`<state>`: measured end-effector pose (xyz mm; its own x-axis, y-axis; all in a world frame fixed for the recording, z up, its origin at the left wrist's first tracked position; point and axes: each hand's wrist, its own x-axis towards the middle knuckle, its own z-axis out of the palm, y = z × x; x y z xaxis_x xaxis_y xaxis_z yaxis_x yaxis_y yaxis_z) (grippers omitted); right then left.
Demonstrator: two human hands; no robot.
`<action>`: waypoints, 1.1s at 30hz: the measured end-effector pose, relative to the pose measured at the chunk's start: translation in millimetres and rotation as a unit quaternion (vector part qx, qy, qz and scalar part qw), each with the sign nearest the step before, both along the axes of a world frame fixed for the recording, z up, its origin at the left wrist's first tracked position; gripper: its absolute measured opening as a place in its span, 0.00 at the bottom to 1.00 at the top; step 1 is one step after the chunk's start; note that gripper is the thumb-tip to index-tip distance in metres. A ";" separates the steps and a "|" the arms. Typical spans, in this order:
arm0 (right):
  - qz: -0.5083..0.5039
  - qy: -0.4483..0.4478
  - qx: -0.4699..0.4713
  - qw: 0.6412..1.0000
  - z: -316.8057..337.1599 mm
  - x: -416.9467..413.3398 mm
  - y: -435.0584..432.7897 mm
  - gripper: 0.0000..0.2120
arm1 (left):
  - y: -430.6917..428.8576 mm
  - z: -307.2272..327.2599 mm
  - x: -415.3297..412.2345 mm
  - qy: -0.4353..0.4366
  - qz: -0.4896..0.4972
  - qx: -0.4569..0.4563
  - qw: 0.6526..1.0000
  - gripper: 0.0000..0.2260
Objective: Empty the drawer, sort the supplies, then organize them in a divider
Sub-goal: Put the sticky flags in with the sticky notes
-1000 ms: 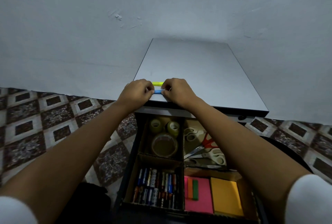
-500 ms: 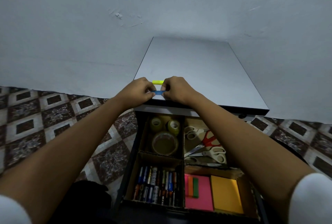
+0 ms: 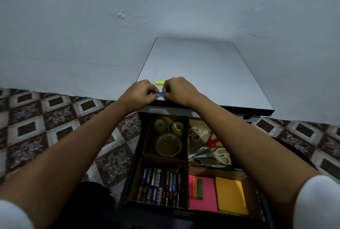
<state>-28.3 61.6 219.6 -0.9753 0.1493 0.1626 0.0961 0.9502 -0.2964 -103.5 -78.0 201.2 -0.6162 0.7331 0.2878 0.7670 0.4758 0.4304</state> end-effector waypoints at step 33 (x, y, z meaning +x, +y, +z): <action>-0.308 -0.148 -0.263 0.902 -120.7 222.5 -22.5 0.07 | -73.9 -130.4 109.9 -0.212 0.153 0.031 0.965 0.25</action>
